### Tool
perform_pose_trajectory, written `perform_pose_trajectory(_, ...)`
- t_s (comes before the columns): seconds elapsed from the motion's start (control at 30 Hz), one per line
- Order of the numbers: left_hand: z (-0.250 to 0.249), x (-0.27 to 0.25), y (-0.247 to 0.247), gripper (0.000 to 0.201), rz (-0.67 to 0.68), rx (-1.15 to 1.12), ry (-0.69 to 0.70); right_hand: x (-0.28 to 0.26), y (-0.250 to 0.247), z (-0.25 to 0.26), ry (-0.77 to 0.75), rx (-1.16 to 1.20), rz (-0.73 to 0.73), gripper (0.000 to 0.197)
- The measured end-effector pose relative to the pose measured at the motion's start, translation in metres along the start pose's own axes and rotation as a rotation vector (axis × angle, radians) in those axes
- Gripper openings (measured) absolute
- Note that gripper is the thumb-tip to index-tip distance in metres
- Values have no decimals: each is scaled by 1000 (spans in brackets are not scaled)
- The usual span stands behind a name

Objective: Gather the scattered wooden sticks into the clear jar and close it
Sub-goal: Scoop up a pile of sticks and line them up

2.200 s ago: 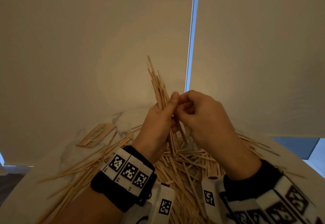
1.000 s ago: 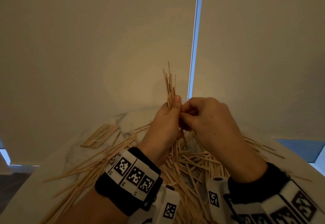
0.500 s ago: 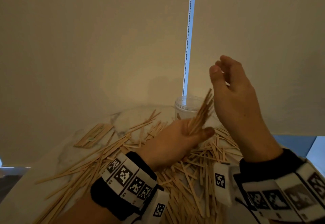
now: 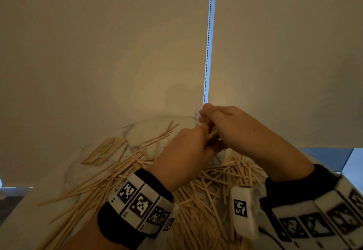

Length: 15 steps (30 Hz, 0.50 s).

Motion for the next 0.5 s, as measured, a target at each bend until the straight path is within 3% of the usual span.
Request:
perform_pose_trajectory(0.13,-5,1,-3,28,-10,36,66,-2,-8,2,4,85,-78,49)
perform_pose_trajectory(0.23,-7,-1,0,14,-18,129,110,-3,4,4,-24,16,5,61)
perform_pose_trajectory(0.33,-1,2,-3,7,-62,8,95,1,6,4,-10,181,-51,68)
perform_pose_trajectory(0.43,8,5,-16,10,-260,-206,25,7,0,0,33,459,-116,59)
perform_pose_trajectory(0.5,18,7,-28,20,-422,-432,-59,4,-1,-3,35,420,-25,50)
Point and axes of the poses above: each hand's wrist, its own x-axis towards the middle knuckle, its own y-axis out of the palm, z = x × y, the point moved 3 cm from there along x, towards the middle knuckle, and after that the axes turned 1 degree about -x, right-handed, at the moved point
